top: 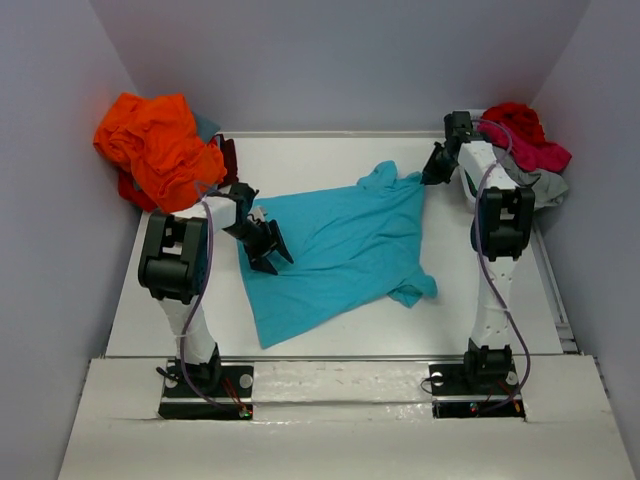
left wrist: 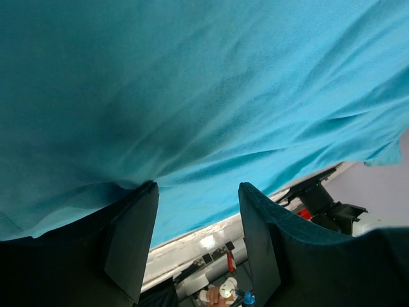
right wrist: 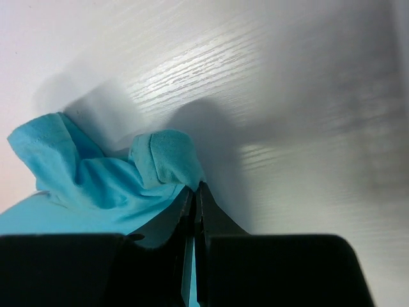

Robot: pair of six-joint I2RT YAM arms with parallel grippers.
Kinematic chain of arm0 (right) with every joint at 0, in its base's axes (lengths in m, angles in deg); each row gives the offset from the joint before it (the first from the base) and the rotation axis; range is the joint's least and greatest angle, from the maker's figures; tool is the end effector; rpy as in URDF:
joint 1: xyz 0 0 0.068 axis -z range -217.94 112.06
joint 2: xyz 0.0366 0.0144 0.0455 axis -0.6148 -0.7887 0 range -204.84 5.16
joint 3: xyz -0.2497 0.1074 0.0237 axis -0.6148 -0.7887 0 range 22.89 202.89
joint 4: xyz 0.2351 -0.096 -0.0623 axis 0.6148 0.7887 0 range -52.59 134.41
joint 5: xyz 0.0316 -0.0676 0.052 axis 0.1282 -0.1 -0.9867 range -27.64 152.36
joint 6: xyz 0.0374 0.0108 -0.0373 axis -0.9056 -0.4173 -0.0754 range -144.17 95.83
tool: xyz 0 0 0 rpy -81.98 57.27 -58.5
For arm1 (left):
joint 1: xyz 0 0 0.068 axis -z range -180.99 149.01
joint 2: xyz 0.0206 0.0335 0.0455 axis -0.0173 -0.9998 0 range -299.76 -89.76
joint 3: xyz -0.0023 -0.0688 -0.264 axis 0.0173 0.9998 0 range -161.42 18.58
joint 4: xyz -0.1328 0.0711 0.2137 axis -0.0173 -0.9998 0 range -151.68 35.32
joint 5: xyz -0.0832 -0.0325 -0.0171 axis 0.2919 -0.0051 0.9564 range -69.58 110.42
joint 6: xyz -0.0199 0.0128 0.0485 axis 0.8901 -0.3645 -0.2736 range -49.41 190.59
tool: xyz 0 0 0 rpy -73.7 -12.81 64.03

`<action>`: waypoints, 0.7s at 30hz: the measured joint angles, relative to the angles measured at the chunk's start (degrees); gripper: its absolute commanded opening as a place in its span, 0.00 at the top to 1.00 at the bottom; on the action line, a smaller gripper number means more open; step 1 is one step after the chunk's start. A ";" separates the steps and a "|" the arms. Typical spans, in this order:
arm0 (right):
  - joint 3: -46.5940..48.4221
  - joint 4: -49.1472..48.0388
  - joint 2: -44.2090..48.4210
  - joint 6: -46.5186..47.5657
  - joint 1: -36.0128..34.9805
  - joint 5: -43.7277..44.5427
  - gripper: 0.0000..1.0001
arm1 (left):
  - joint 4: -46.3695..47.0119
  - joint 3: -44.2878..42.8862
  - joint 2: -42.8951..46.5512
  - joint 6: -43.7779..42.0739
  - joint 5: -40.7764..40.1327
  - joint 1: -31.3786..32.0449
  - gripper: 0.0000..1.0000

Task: Fold and stack the t-shirts
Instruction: Flatten out the crumpled T-shirt at the center of the board.

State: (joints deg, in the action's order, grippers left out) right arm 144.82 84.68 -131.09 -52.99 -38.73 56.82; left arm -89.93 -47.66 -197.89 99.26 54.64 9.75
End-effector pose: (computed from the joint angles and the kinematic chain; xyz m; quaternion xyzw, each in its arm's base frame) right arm 0.5149 0.0106 0.1973 0.2230 0.9423 0.1079 0.2250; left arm 0.3378 -0.0846 0.1445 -0.1154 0.9433 -0.3113 0.0023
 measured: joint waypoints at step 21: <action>-1.42 4.04 5.33 0.42 1.25 -5.57 0.05 | -1.40 -1.53 0.00 -1.40 -1.51 -0.85 0.33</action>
State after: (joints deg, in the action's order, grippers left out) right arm 143.40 88.72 -125.75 -52.57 -37.49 51.25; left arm -91.33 -49.19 -197.89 97.86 53.13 8.90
